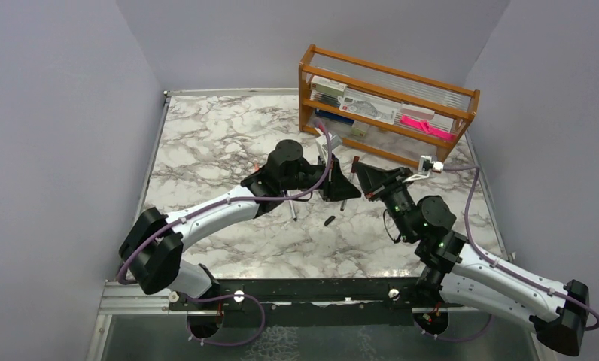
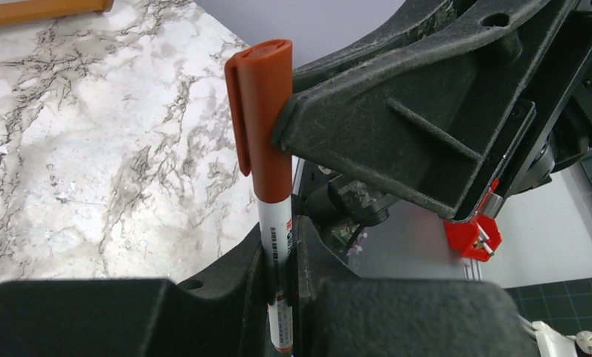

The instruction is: Insert the pens into the pen caps

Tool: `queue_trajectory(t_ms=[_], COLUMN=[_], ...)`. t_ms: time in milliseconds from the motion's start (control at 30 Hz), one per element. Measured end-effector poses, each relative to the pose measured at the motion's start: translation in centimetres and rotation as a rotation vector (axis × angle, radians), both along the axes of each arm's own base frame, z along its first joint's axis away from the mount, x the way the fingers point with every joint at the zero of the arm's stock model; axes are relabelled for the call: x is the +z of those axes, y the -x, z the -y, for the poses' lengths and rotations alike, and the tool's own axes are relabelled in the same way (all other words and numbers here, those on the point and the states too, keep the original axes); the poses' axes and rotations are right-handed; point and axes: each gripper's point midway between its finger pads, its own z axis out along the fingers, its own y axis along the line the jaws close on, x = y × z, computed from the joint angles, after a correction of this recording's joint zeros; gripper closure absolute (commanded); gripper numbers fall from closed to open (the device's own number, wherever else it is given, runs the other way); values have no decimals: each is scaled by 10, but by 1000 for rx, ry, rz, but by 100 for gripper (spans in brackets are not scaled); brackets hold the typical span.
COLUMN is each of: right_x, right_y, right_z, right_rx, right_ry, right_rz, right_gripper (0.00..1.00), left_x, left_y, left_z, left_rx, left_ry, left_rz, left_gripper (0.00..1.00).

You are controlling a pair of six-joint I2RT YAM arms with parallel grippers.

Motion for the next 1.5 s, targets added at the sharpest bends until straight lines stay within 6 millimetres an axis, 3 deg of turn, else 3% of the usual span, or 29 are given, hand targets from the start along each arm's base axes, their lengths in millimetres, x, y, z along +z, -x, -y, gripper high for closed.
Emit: queue_trajectory(t_ms=[200,300,333,400,467,533,600,700,833,967,1133,1233,1300,1367,1500], right_x=[-2,-13,-15,-41,-79,-102,-110,-106,-101,-98,-100,-104,-107,-110,-115], right_y=[0,6,8,24,38,43,46,48,47,41,37,36,36,36,37], right_z=[0,-7,-9,-26,-37,-36,-34,-31,-23,-10,7,10,11,11,12], right_rx=[4,46,67,176,252,272,281,280,250,181,106,92,90,91,91], right_ry=[-33,-19,-13,66,166,227,252,245,247,263,281,296,307,314,319], right_rz=[-5,-26,-29,-79,-158,-213,-235,-227,-220,-231,-242,-252,-260,-266,-273], right_gripper=[99,99,99,99,99,99,99,99,99,99,99,99,99,99,99], left_x=[1,13,20,48,77,104,116,116,86,24,-69,-111,-133,-146,-168], left_y=[-4,-30,-43,-69,-76,-73,-70,-66,-67,-92,-128,-144,-148,-149,-146], left_z=[-2,-6,-10,-15,-16,-18,-21,-24,-26,-41,-104,-159,-193,-214,-223], left_rx=[-11,64,107,187,213,217,218,215,231,396,697,847,935,983,994], left_ry=[-14,7,23,94,166,234,266,276,206,-18,-379,-508,-571,-621,-683], left_rz=[-7,30,48,117,186,248,279,293,264,150,-43,-170,-240,-290,-348], left_gripper=[100,100,100,100,100,100,100,100,100,100,100,100,100,100,100])
